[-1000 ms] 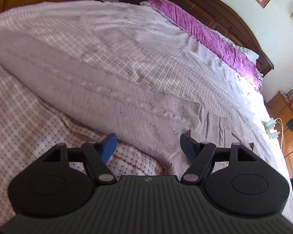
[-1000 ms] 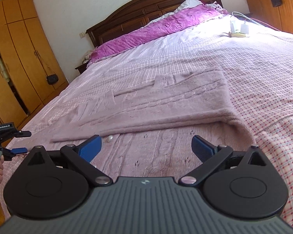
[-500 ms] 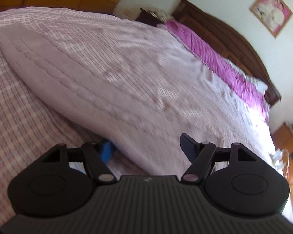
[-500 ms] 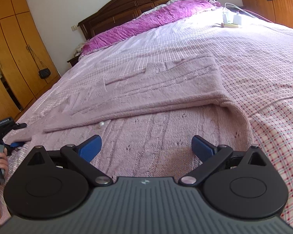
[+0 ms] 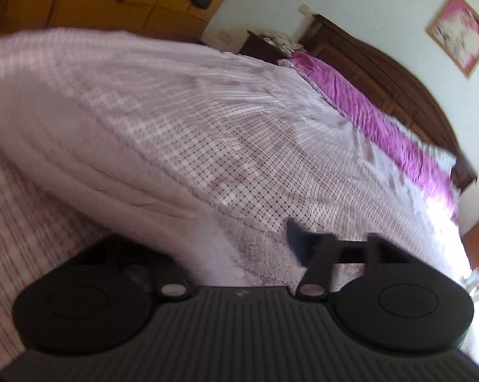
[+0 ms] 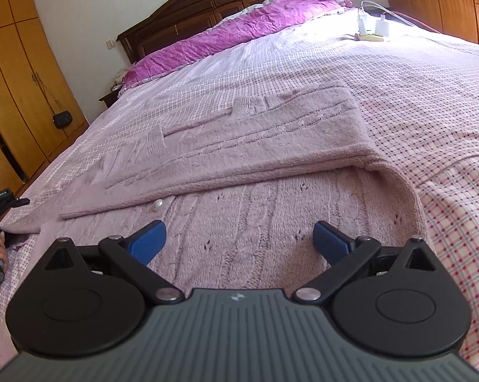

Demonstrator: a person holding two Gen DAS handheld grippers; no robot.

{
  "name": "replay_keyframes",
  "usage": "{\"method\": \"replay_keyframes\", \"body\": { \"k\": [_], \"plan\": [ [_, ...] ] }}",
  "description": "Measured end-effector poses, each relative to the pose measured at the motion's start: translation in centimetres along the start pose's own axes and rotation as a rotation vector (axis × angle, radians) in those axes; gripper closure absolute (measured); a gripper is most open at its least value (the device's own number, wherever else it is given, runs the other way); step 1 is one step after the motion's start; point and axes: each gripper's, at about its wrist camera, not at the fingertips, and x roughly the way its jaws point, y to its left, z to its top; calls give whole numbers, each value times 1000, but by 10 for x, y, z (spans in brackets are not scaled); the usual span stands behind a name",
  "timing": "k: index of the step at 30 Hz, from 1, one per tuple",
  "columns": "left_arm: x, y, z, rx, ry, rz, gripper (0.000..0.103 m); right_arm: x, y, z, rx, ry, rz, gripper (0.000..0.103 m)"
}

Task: Fold small clothes
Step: 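Grasp the cuff of the other sleeve with the left gripper, then carry the sleeve across the body with the left gripper and release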

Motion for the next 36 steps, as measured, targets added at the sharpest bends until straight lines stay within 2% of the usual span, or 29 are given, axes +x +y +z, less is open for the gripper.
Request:
{"method": "replay_keyframes", "body": {
  "k": [1,2,5,11,16,29,36],
  "plan": [
    [-2,-2,0,30,-2,2,82,1,-1,0,5,-1,0,1],
    [-6,-3,0,49,-8,-7,87,2,-2,0,10,-2,1,1],
    [-20,-8,2,89,-40,-51,90,3,-4,1,18,-9,7,1],
    [-49,-41,9,149,-94,-169,92,1,-11,3,66,-19,24,1],
    [-63,-83,4,257,-111,-210,93,-5,-14,3,89,-30,28,1],
    [-80,-176,-32,327,-43,-397,95,-28,-29,5,125,-95,63,1],
    [-98,-246,-64,388,-38,-482,95,-32,-38,4,146,-119,114,1]
  ]
}}
